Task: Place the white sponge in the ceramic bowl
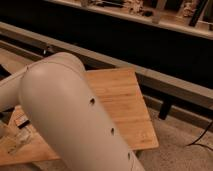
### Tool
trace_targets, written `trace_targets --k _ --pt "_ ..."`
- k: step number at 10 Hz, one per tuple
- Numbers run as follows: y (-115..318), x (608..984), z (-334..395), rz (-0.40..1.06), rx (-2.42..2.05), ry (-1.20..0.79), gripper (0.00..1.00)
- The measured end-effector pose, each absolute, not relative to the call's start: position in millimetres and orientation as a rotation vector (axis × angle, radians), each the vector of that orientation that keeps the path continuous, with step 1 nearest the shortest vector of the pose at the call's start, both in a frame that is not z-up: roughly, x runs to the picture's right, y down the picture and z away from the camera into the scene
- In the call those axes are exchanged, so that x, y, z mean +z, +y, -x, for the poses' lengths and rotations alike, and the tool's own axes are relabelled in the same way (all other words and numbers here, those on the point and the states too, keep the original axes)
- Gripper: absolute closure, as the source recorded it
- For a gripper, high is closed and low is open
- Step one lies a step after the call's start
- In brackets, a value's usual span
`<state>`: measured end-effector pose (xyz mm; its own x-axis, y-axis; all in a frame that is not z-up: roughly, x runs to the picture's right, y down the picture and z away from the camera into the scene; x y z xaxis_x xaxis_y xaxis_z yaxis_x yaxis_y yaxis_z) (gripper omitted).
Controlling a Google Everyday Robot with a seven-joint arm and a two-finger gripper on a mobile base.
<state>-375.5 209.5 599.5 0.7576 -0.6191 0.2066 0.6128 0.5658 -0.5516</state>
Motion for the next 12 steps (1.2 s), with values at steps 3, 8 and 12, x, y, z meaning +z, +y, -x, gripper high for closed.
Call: trace_targets --k 3,8,12 --pt "211.2 596.6 343.9 0.647 -0.610 0.036 1.00" --pt "215.1 602.1 295.6 0.650 -0.450 0.034 1.00" --pt "220.5 614.7 261.9 0.668 -0.360 0.039 1.00"
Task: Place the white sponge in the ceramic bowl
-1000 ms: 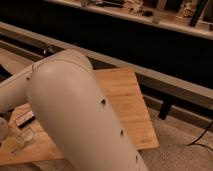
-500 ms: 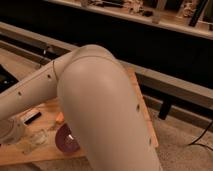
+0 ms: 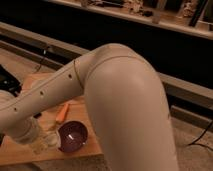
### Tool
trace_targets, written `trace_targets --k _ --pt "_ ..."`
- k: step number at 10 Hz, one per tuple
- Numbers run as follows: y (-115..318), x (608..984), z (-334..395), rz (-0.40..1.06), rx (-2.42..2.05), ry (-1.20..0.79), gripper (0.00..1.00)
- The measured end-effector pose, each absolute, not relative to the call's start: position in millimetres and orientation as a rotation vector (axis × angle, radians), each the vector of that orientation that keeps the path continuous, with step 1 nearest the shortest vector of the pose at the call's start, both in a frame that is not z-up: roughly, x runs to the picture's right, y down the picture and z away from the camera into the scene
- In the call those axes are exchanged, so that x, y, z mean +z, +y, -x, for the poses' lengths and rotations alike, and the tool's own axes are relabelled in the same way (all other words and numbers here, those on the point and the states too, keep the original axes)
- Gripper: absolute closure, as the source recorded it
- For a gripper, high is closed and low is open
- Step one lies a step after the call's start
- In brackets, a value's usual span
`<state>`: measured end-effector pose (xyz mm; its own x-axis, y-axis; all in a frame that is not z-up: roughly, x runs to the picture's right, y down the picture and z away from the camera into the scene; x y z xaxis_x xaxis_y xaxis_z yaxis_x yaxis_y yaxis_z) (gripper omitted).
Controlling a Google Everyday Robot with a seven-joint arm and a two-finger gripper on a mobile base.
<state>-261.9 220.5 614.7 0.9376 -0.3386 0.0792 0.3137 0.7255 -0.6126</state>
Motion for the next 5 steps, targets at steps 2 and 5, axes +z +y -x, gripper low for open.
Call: trace_targets --k 2,5 --pt "216.8 619.9 247.3 0.667 -0.318 0.043 1.00" --pt "210.5 626.3 234.6 0.667 -0.278 0.050 1.00"
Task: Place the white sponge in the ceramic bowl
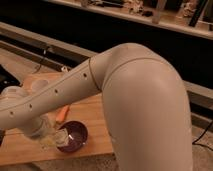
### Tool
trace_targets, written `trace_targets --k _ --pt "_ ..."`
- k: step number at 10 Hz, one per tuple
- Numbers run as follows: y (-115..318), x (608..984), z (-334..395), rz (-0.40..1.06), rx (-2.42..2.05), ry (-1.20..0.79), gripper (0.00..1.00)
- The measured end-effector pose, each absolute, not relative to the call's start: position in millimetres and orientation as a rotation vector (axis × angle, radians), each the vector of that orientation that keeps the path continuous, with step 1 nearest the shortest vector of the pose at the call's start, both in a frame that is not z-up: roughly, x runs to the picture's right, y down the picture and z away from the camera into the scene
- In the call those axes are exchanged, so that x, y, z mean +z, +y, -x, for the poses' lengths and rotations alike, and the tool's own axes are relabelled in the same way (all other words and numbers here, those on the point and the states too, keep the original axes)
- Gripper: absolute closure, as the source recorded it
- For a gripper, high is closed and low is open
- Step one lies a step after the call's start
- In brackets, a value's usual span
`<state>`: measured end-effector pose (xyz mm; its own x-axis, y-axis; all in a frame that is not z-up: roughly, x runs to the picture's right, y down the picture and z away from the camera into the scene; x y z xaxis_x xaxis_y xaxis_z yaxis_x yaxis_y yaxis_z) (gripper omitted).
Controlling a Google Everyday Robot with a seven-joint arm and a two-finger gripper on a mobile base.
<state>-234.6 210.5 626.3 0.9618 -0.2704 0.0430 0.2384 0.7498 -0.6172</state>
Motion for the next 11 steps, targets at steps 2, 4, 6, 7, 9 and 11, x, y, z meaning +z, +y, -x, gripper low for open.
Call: trace_targets --k 2,4,6,7,9,11 --pt "210.7 631.6 231.0 0.679 -0.262 0.050 1.00" --pt "212.9 637.7 224.3 0.696 -0.247 0.052 0.89" --pt "214.1 642.5 212.5 0.709 -0.215 0.057 0.70" --pt "213.8 644.3 200.7 0.712 -0.182 0.066 0.58" --pt "213.3 644.0 180.6 0.713 -0.123 0.083 0.41" --pt "210.3 643.6 163.5 0.703 -0.082 0.100 0.38"
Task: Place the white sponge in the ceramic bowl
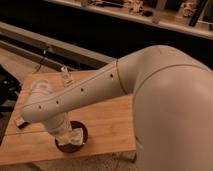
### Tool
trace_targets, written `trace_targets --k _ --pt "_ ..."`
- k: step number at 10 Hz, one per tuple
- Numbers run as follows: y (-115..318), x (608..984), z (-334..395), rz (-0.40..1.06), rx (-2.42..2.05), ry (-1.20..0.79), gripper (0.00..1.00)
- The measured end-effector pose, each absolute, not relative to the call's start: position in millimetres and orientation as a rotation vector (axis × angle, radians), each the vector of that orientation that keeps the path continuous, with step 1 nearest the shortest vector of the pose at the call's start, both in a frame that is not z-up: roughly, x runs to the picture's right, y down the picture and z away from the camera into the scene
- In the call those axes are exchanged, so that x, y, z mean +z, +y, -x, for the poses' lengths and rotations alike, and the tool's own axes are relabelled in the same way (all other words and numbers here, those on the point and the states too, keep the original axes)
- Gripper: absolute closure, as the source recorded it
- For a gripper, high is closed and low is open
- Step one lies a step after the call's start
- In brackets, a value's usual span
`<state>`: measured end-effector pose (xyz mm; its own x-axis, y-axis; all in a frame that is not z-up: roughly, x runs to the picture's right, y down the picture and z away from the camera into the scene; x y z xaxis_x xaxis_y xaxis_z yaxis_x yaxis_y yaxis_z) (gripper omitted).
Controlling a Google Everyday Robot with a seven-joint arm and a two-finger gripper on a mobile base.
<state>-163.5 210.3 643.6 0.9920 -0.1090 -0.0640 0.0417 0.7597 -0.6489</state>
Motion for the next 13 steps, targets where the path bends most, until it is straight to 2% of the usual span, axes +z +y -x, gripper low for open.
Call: trace_targets --k 8,13 --pt "222.9 662.4 212.2 0.717 -0.233 0.099 0.38" --pt "223.2 665.9 214.1 0.721 -0.239 0.114 0.38"
